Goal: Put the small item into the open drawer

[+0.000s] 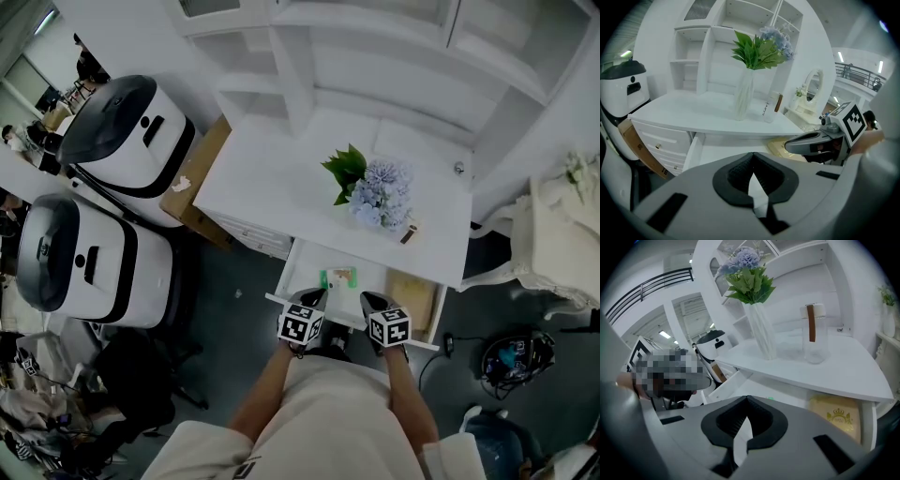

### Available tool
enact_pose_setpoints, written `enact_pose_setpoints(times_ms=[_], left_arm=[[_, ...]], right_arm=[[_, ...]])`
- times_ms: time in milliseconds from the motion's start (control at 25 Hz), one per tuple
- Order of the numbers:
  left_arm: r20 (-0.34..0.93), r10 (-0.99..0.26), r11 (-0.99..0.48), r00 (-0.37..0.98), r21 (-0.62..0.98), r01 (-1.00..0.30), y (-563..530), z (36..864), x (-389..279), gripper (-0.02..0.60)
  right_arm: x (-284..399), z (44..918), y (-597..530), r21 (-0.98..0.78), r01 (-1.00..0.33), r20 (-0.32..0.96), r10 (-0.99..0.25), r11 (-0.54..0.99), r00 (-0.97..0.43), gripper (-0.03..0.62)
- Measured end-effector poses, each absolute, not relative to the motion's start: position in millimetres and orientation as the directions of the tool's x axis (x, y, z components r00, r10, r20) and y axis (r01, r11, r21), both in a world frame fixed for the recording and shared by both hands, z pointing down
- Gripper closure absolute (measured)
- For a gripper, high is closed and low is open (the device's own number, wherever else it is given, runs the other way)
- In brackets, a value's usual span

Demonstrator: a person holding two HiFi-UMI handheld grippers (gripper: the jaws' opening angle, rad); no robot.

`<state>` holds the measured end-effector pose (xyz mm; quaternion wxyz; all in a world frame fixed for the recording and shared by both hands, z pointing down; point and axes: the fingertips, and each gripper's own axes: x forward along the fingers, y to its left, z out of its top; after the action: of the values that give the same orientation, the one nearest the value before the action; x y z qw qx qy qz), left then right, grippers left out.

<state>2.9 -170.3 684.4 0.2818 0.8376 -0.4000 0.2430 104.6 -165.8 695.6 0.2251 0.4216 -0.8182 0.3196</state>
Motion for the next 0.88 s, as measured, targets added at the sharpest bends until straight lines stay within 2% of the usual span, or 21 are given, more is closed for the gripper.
enact_pose_setpoints(times_ms=[880], left_arm=[[0.619, -0.534, -0.531, 0.576, 0.285, -0.798, -172.7, 682.1, -2.0, 0.565]], right_arm=[[99.3, 702.7, -167.5, -0.321, -0.835, 0.654, -0.533, 0.447, -0.537, 0.571]])
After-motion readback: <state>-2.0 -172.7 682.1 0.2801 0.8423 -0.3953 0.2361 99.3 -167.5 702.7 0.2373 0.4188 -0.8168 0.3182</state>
